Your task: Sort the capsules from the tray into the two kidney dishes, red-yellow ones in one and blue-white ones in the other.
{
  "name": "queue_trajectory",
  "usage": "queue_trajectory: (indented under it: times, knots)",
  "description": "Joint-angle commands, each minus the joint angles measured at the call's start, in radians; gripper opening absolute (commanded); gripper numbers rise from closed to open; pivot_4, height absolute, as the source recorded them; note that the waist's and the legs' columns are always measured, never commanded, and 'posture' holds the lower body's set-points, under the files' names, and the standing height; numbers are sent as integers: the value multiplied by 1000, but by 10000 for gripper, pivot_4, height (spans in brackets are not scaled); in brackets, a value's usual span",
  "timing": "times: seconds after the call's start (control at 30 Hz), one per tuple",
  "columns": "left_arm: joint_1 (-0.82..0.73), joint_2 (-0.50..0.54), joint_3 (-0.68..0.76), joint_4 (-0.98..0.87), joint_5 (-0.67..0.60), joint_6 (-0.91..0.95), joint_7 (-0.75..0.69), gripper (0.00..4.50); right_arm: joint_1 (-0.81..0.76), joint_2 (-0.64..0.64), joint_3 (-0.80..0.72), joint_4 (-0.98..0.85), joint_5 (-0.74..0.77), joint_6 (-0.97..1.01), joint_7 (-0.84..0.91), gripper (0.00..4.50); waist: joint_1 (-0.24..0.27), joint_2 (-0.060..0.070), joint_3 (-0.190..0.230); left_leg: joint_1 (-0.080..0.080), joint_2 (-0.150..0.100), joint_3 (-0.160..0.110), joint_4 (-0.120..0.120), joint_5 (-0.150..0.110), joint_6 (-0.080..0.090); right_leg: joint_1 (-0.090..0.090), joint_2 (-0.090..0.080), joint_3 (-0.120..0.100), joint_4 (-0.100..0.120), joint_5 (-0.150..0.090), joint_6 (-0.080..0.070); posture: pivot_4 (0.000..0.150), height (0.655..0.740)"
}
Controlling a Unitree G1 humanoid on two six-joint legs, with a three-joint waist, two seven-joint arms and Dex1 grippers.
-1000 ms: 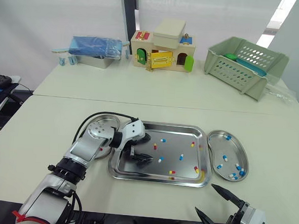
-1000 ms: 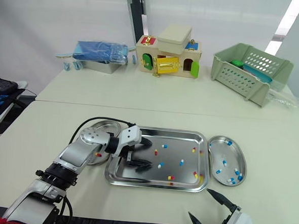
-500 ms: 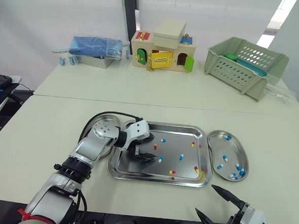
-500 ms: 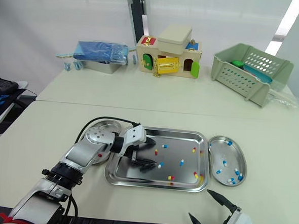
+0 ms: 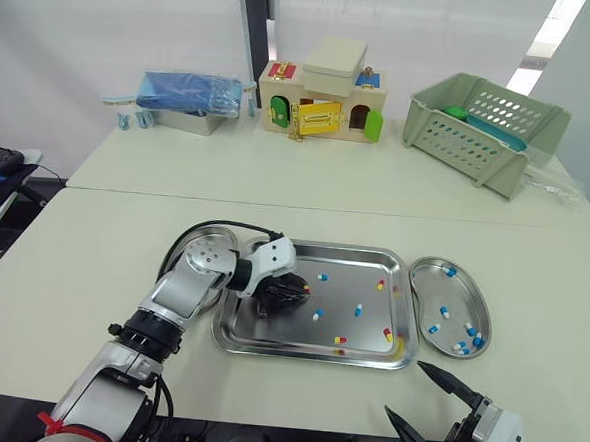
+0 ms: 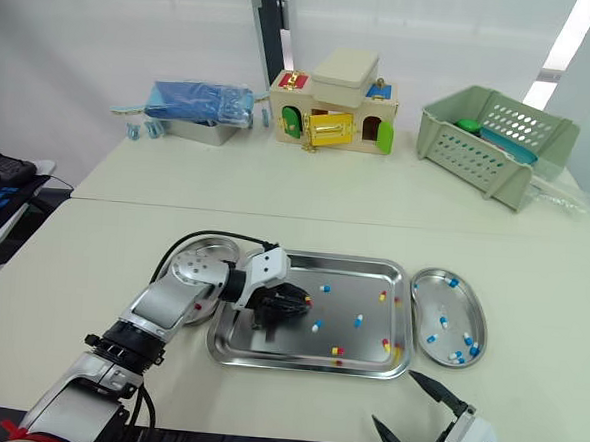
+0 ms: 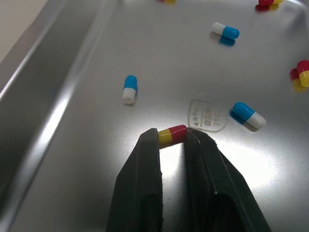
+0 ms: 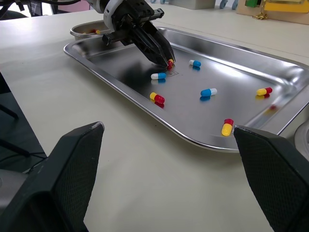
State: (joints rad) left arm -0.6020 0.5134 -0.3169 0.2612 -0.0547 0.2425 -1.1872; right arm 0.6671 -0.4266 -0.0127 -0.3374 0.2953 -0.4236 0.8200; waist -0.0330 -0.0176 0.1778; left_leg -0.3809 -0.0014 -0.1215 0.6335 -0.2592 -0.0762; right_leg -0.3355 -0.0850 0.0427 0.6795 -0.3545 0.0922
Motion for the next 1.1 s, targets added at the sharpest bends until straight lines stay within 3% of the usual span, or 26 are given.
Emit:
queue_trajectory:
  times: [0.03,0.5,0.77,1.1]
  knots:
    - [-1,-2,-20,-4,23,-7,6,3960,8,-10,3,-25,5,-6,-10,45000,0,0,0,0,0,0,0,0,0,0,0,0,0,0,0,1500,7400]
    - [2,57,24,-67,-12,41,-29,3960,33,-53,3,-57,19,0,-9,45000,-1,0,0,0,0,0,1,0,0,0,0,0,0,0,0,1500,7400]
    - [64,183,125,-238,-87,172,-25,3960,-2,-105,4,-79,47,30,14,45000,-4,0,0,0,0,0,1,0,0,0,0,0,0,0,0,1500,7400]
    - [266,368,353,-398,-158,307,53,3960,-77,-197,16,-64,91,58,121,45000,-2,0,0,0,0,-1,1,0,0,0,0,-1,0,0,0,1500,7400]
